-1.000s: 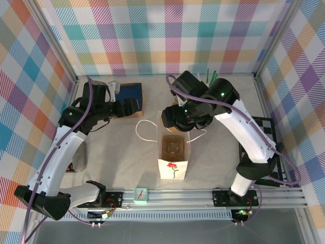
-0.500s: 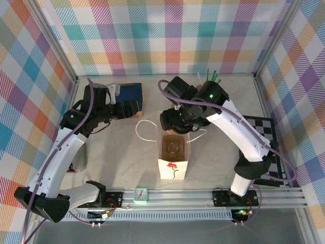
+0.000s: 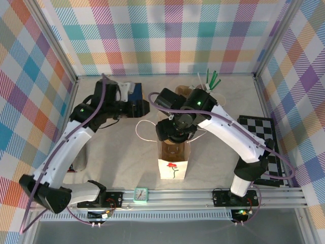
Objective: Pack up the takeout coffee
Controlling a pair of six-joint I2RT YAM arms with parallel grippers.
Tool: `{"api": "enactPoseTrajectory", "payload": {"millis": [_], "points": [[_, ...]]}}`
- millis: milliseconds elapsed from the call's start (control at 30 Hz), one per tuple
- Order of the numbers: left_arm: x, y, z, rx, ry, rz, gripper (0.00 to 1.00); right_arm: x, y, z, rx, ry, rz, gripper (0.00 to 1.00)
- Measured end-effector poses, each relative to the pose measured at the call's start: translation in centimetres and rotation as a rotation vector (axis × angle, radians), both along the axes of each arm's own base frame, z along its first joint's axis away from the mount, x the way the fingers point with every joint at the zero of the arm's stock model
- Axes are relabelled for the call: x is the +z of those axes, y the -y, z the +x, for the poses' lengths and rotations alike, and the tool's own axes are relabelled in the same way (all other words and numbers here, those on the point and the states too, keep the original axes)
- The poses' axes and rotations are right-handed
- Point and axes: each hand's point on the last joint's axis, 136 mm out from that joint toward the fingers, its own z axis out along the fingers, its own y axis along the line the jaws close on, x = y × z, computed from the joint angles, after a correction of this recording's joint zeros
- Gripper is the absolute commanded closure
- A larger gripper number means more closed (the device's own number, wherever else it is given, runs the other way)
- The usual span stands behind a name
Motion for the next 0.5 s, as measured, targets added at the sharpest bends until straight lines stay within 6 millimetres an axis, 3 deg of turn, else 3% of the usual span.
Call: {"api": "enactPoseTrajectory", "payload": {"millis": [233,500], "points": [[-1.6,4.5,0.8,-0.157,-0.025,0.105,0.19,-0.6,1.0,-0.9,-0.016,-0.021,-0.018,0.60],[-3.4,8.4,-0.1,-0.305,-0.039,0.245,0.25,-0.1,1.9,-1.4,-0.015,-0.012,-0.004,0.60]]}}
